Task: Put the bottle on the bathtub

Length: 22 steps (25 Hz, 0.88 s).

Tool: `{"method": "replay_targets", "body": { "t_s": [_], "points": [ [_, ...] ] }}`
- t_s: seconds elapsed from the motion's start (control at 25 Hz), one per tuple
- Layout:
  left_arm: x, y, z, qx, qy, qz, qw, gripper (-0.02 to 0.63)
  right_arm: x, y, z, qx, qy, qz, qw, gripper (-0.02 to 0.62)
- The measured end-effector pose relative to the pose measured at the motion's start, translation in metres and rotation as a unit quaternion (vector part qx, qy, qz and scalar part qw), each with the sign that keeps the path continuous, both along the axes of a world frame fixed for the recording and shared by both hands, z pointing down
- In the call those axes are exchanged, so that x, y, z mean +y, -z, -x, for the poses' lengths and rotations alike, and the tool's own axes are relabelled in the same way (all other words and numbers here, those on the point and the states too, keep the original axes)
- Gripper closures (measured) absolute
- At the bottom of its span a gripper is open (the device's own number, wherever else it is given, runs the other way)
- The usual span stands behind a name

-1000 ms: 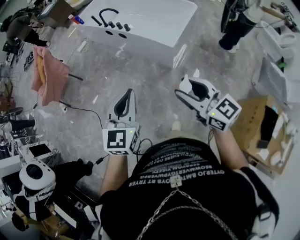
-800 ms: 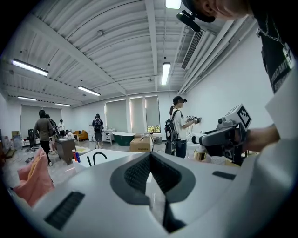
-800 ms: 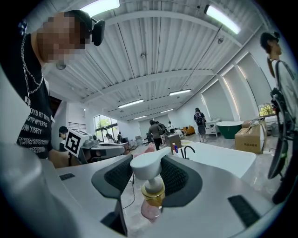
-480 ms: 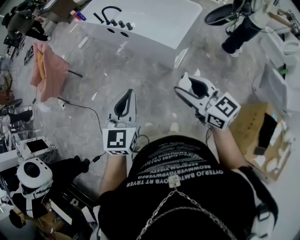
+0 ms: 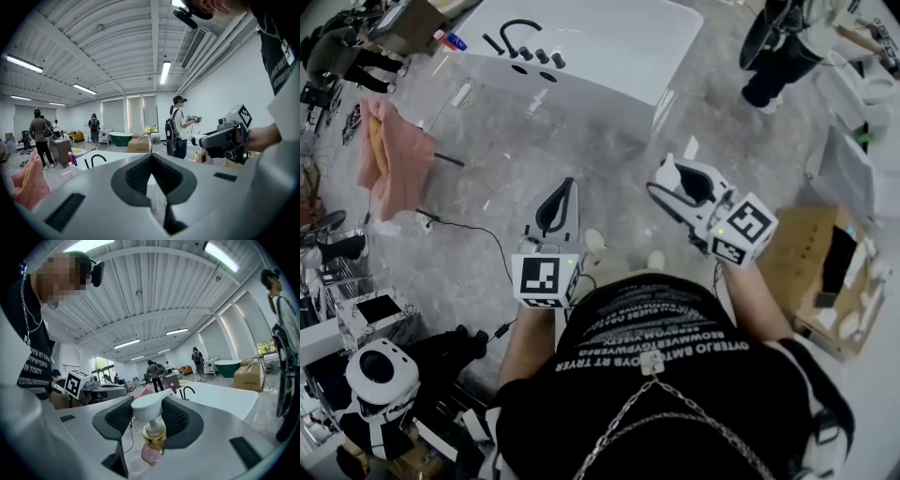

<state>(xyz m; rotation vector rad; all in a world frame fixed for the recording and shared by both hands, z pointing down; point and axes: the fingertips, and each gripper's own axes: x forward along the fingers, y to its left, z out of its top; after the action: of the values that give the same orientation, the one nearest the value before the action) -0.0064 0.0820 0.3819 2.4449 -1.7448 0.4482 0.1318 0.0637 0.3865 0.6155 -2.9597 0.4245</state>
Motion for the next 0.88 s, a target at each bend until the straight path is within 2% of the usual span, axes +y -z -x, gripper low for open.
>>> {"method": "replay_targets", "body": {
  "t_s": [0.88],
  "points": [
    [-0.085, -0.004, 0.146, 0.033, -0.046, -0.002, 0.9984, 0.604, -0.068, 0.0, 0.138, 0.023, -0.048, 0.004, 0.999, 0.414]
  ]
}}
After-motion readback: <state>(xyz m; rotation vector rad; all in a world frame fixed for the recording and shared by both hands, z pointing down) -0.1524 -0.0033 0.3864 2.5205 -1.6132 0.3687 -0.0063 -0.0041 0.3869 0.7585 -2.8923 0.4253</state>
